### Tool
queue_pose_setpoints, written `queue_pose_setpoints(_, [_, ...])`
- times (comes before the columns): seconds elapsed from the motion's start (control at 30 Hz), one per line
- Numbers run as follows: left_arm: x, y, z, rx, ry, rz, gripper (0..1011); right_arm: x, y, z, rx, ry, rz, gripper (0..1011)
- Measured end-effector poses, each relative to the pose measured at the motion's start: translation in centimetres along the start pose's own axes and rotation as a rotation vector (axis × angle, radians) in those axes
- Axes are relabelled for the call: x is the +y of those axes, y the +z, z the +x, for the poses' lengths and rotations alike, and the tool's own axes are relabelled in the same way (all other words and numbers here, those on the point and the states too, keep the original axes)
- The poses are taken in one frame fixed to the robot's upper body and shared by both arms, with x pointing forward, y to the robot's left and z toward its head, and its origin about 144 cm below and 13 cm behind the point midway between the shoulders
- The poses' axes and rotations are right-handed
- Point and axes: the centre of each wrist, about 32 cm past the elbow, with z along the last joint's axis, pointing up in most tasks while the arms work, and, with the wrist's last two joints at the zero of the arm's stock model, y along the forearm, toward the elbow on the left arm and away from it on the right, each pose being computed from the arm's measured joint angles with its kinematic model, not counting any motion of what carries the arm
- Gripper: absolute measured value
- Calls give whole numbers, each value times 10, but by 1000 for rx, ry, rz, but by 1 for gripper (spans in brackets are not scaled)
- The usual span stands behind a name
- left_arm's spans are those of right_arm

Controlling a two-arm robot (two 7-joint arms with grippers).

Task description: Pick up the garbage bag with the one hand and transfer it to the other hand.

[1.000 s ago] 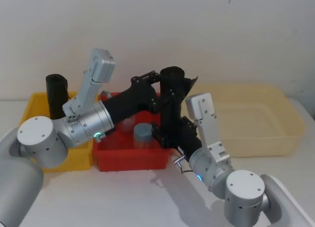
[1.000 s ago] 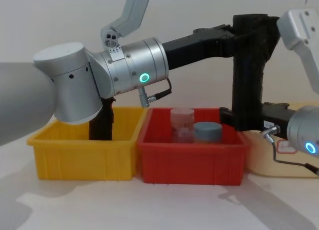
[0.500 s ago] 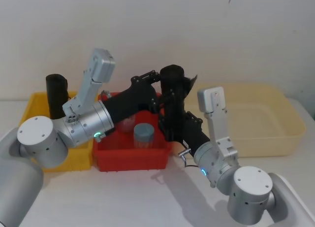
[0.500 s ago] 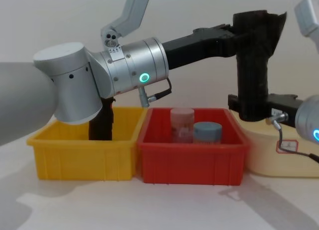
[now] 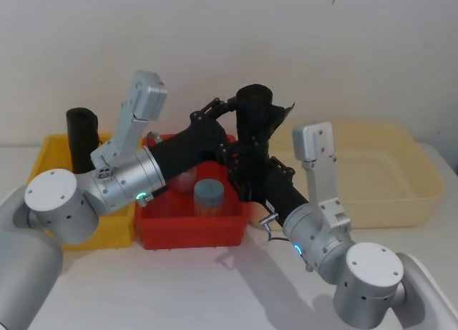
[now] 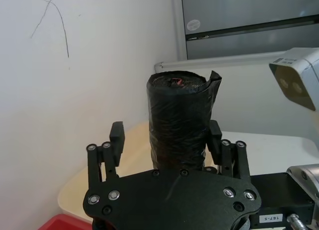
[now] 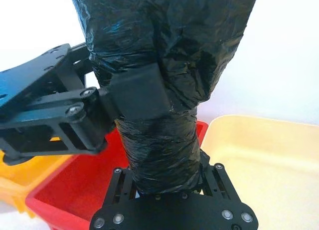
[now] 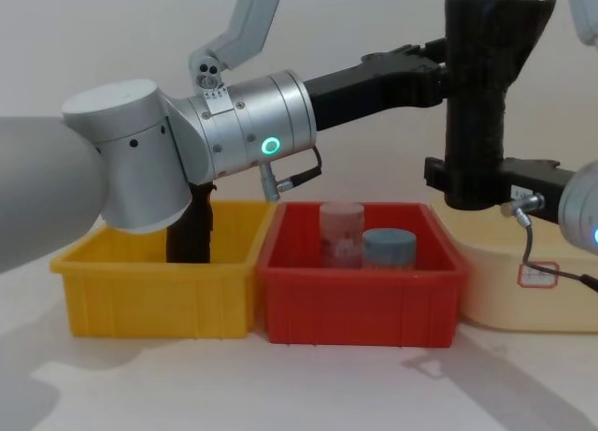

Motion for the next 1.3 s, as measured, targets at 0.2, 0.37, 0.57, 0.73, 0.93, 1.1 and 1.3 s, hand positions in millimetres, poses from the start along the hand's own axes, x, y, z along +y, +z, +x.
queue_pose_setpoints(0.2, [0,0,0,0,0,0,1002,-1,2,0,9,0,6,533])
queue_pose_setpoints(0.37, [0,0,0,0,0,0,1001,2,3,4,15,-19,-3,533])
queue_pose_setpoints(0.57, [0,0,0,0,0,0,1001,10,3,14,13,-62,-30,533])
queue_pose_setpoints(0.73, [0,0,0,0,0,0,1001,22,1,27,-3,-115,-65,533])
queue_pose_setpoints(0.93, [0,0,0,0,0,0,1001,38,0,47,-27,-191,-103,533])
queue_pose_setpoints(1.1, [0,0,0,0,0,0,1001,49,0,63,-41,-252,-119,533])
queue_pose_setpoints(1.3, [0,0,0,0,0,0,1001,58,4,85,-51,-331,-122,535])
